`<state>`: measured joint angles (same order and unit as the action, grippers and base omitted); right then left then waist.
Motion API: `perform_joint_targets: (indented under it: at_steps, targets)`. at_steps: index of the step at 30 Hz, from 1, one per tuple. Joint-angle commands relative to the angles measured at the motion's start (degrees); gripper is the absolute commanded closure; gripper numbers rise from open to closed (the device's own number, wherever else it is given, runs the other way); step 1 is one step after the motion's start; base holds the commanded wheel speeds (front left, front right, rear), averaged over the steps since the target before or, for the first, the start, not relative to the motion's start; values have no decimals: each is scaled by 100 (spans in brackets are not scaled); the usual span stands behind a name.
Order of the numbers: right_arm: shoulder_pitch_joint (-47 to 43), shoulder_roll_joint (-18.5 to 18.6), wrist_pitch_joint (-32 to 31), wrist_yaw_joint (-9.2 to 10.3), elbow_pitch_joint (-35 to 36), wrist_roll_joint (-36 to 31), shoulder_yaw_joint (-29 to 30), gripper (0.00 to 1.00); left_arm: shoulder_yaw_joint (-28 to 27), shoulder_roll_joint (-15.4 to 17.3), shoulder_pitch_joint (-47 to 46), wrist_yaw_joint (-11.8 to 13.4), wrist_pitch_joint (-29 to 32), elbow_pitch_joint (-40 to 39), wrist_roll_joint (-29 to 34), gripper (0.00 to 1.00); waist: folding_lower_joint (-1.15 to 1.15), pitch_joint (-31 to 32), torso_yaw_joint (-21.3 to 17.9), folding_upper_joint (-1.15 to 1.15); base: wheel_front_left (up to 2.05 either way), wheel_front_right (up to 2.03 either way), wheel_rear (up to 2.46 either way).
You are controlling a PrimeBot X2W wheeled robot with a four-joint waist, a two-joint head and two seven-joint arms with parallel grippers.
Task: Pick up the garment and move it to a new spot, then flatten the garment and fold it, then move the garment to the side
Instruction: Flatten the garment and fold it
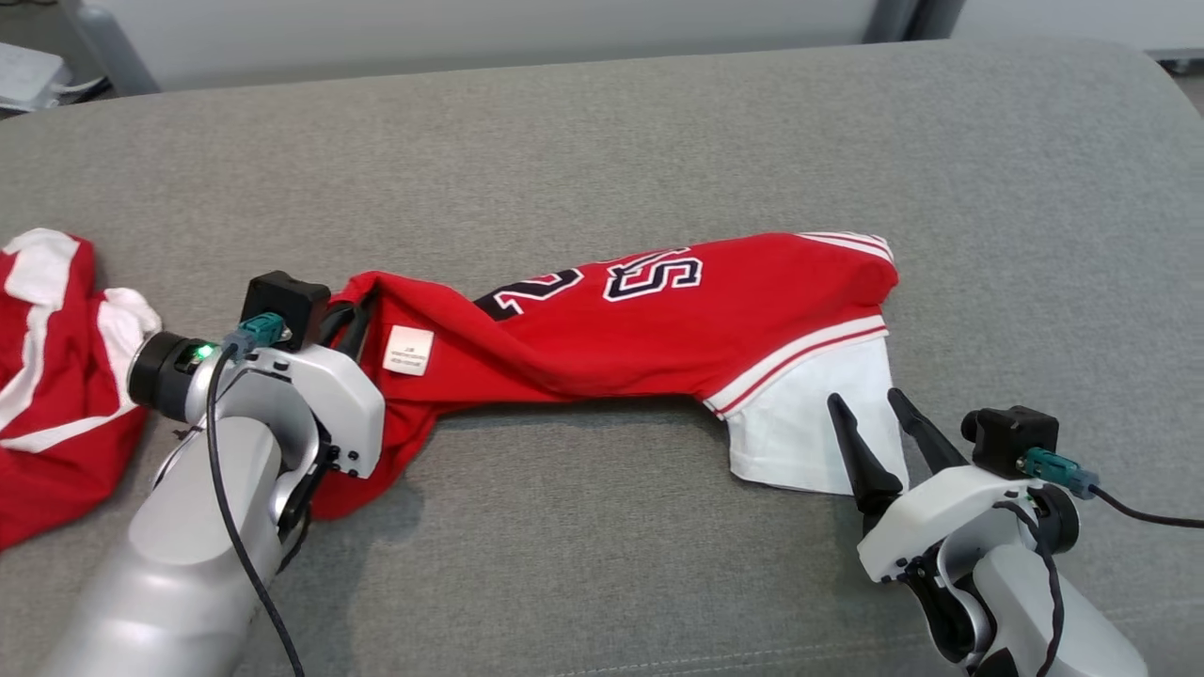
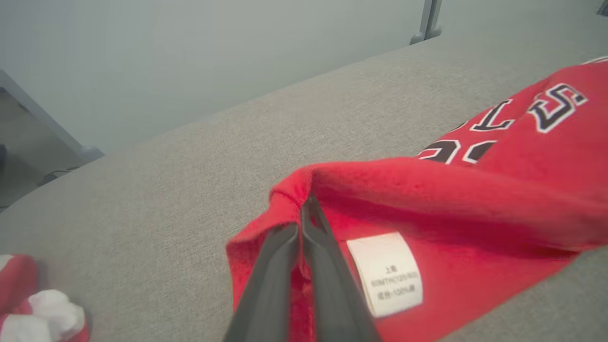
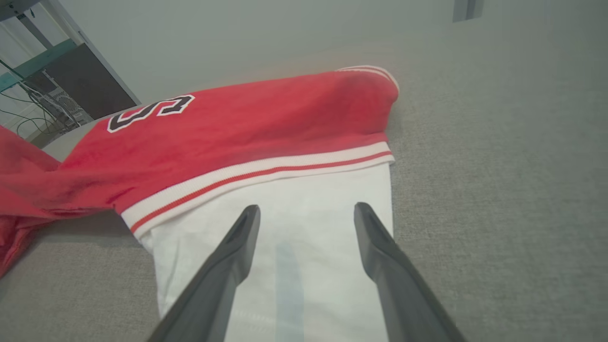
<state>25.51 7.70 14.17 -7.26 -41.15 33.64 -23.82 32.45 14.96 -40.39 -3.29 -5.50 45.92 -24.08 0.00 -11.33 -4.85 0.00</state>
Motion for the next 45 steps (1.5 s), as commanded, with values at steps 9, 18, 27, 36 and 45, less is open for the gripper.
perform_joint_targets:
  at_steps: [9,18,27,36,45]
  targets:
    - [79,45,83,-23,152,-6,-99,0,-250,216,-666,561,-600,952,234,0,0,-169,-139,0,0,0,0]
    - [91,24,83,-23,132,22,-137,0,-332,-38,-550,250,-923,1105,52,0,0,-44,243,0,0,0,0]
    - [63,50,83,-23,99,76,-246,0,-329,-223,-117,26,-948,848,97,0,0,25,231,0,0,0,0]
    - [19,90,83,-23,120,95,-258,0,101,-15,169,51,-949,229,912,0,0,22,143,0,0,0,0]
    - [35,65,83,-23,137,96,-248,0,-156,172,-12,12,-949,555,748,0,0,-66,82,0,0,0,0]
